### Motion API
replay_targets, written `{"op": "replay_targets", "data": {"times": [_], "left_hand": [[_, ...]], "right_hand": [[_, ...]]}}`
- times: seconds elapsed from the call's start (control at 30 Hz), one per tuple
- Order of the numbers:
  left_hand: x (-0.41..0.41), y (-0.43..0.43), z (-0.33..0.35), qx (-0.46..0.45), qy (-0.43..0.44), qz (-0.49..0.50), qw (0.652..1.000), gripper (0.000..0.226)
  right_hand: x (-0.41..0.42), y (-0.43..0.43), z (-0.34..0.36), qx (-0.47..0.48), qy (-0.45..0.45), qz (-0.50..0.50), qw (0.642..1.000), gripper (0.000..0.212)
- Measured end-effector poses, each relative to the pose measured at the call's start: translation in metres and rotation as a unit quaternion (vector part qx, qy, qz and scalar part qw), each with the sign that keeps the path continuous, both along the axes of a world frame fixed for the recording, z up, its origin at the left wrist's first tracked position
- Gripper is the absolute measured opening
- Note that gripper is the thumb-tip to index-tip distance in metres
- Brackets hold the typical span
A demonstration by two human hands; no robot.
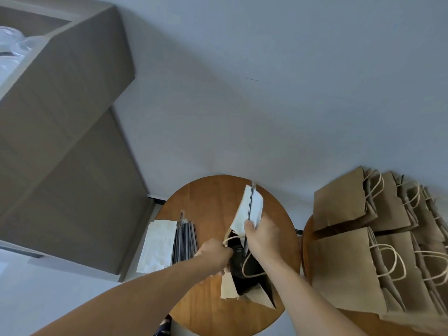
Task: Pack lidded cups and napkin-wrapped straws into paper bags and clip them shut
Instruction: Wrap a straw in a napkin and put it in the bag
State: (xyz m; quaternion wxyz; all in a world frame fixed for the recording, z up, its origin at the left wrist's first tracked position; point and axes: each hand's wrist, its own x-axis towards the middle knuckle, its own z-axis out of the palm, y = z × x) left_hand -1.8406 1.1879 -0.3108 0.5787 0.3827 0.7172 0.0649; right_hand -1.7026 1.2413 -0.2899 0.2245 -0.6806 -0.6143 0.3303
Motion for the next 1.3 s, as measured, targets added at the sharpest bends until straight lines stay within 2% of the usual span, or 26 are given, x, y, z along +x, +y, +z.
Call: {"op": "replay_targets", "data": {"times": [0.2, 0.33, 0.47, 0.63, 0.73, 0.83, 0.93, 1.0, 1.1, 1.2, 1.3], "left_hand": [[-0.007, -0.005, -0.006, -0.013, -0.033, 0.052, 0.998, 0.036], [-0.007, -0.007, -0.007, -0.010, -0.039, 0.045, 0.998, 0.036], [-0.005, -0.012, -0.010, -0.001, -0.017, 0.031, 0.999, 0.032], [-0.010, -0.014, -0.012, 0.004, -0.022, 0.038, 0.999, 0.033], [-0.014, -0.014, -0.012, 0.010, -0.022, 0.036, 0.999, 0.032], [-0.017, -0.014, -0.013, 0.009, -0.025, 0.041, 0.999, 0.031], [-0.018, -0.013, -0.012, 0.010, -0.026, 0.039, 0.999, 0.030], [-0.017, -0.011, -0.011, 0.014, -0.025, 0.033, 0.999, 0.028], [-0.015, -0.008, -0.007, 0.023, -0.020, 0.021, 0.999, 0.027], [-0.011, -0.007, -0.001, 0.029, -0.037, 0.017, 0.999, 0.030], [-0.012, -0.007, 0.002, 0.029, -0.047, -0.007, 0.998, 0.038]], "right_hand": [[0.034, -0.032, -0.012, -0.093, -0.121, 0.115, 0.982, 0.023], [0.032, -0.044, -0.028, -0.169, -0.158, 0.158, 0.960, 0.007], [0.014, -0.029, -0.057, -0.229, -0.166, 0.155, 0.946, 0.011], [0.012, -0.007, -0.090, -0.218, -0.228, 0.196, 0.929, 0.025], [0.010, -0.002, -0.099, -0.229, -0.236, 0.167, 0.929, 0.027], [0.005, -0.006, -0.103, -0.253, -0.205, 0.101, 0.940, 0.023], [-0.002, -0.010, -0.099, -0.220, -0.201, 0.089, 0.950, 0.019], [-0.006, -0.011, -0.086, -0.194, -0.239, 0.123, 0.943, 0.007], [-0.011, -0.010, -0.062, -0.147, -0.287, 0.182, 0.929, 0.029], [-0.007, -0.013, -0.026, -0.102, -0.281, 0.214, 0.930, 0.021], [0.010, -0.013, 0.008, 0.010, -0.273, 0.213, 0.938, 0.024]]}}
